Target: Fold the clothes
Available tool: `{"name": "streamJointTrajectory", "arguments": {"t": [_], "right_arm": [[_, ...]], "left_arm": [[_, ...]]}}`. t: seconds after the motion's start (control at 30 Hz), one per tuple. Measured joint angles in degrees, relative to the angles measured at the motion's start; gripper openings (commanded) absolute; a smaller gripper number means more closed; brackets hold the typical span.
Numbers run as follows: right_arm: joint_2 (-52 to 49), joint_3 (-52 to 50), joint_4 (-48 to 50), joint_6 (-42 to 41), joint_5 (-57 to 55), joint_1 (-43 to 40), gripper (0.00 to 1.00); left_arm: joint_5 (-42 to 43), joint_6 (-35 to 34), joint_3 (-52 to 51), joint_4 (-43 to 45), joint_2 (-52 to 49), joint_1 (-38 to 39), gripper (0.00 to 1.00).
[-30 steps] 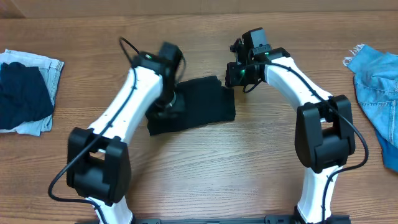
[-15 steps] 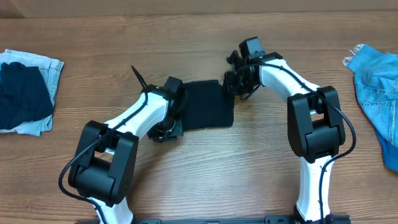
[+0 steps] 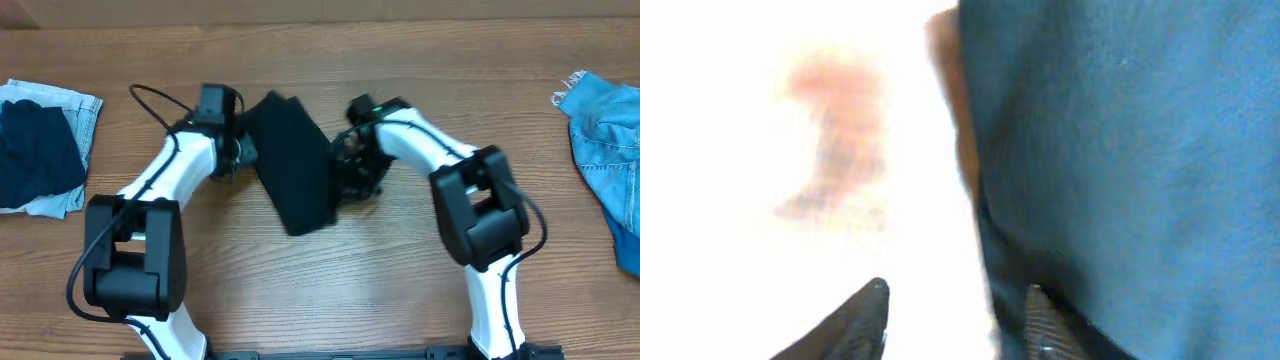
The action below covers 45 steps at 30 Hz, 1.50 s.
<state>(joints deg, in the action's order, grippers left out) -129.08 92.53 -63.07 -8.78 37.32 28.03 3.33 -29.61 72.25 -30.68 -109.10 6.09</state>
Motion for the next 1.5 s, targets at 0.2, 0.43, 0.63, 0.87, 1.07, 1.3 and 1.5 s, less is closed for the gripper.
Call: {"name": "streamJointTrajectory", "arguments": {"t": [0.2,0.43,0.63,0.87,1.07,1.3,1.5], "right_arm": [[0.31,-0.02,2.34,-1.27,-0.39,7.19,0.04],[10.88,-0.09,0.0,-1.53,-15.39,3.67,0.58],[20.9,-0.07,-1.57,-1.64,-21.14,-1.99,0.77],[21.55,-0.09,-4.11,-1.68,-21.35,-6.43,0.76],[21.55,-0.09,-4.48,-1.64,-21.0,-6.51,0.73],[21.55,-0.09,-5.92,-0.61,-20.96,-6.51,0.71],[21.55,-0.09,-5.97,-0.35,-20.98,-6.51,0.71]], "left_arm": [[5.57,3.02,14.58,-8.96,-0.02,-2.89,0.54],[6.8,5.99,22.12,-28.57,0.0,-3.56,0.61],[11.89,5.9,10.34,-21.46,-0.02,-3.56,0.96],[19.26,6.73,-0.83,-8.09,-0.26,-3.58,1.0],[25.4,8.41,-5.88,2.23,-0.59,-4.17,1.0],[42.45,12.26,-3.61,11.32,-8.11,-7.19,0.92],[49.88,13.77,-2.73,13.84,-11.3,-7.26,0.84]]}}
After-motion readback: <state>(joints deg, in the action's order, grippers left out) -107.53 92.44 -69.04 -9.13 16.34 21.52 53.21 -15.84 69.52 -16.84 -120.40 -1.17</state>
